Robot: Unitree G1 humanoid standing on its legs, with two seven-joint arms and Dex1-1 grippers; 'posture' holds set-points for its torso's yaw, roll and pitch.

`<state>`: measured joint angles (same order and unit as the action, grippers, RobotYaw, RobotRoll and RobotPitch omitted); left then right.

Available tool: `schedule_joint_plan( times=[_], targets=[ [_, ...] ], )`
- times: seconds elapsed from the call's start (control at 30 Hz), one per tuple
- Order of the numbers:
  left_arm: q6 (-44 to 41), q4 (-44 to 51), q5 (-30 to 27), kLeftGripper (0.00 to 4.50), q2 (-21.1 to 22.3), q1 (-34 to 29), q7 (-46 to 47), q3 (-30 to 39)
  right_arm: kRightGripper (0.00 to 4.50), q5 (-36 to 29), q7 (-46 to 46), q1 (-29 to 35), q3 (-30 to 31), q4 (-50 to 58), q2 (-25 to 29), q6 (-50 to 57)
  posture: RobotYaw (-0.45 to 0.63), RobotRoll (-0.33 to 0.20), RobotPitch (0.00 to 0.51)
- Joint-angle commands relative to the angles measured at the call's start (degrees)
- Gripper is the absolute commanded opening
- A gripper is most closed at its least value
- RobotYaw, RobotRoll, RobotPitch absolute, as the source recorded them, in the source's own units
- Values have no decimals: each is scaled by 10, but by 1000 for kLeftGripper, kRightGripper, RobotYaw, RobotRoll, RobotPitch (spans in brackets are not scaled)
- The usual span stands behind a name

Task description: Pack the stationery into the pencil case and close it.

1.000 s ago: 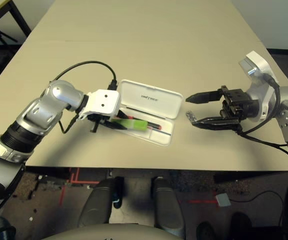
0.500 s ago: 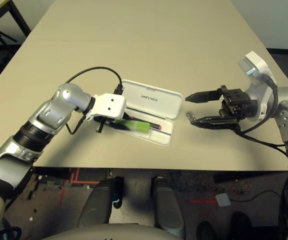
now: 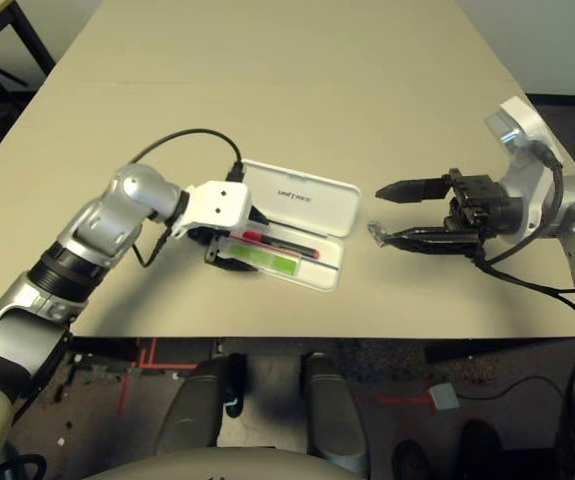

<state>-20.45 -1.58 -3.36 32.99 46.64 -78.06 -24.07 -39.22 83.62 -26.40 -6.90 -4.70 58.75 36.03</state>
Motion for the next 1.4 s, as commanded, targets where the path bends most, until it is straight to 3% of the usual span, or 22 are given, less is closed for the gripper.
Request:
schedule_joint_plan(
  times=[0.03,0.4,0.77,1.4],
  targets=[
    [-32,30,-20,4460,26,-1,-8,23,4500,56,-72,18,6,55,48,39,93,0,188],
    [-122,35,-105,4460,83,-22,-24,95,4500,109,-205,54,34,127,74,172,82,0,191],
    [-160,70,-188,4460,128,-84,-41,148,4500,125,-299,41,55,107,-10,224,104,0,186],
    [-190,106,-229,4460,159,-114,-19,159,4500,185,-326,17,114,26,-90,179,139,0,190]
  ],
)
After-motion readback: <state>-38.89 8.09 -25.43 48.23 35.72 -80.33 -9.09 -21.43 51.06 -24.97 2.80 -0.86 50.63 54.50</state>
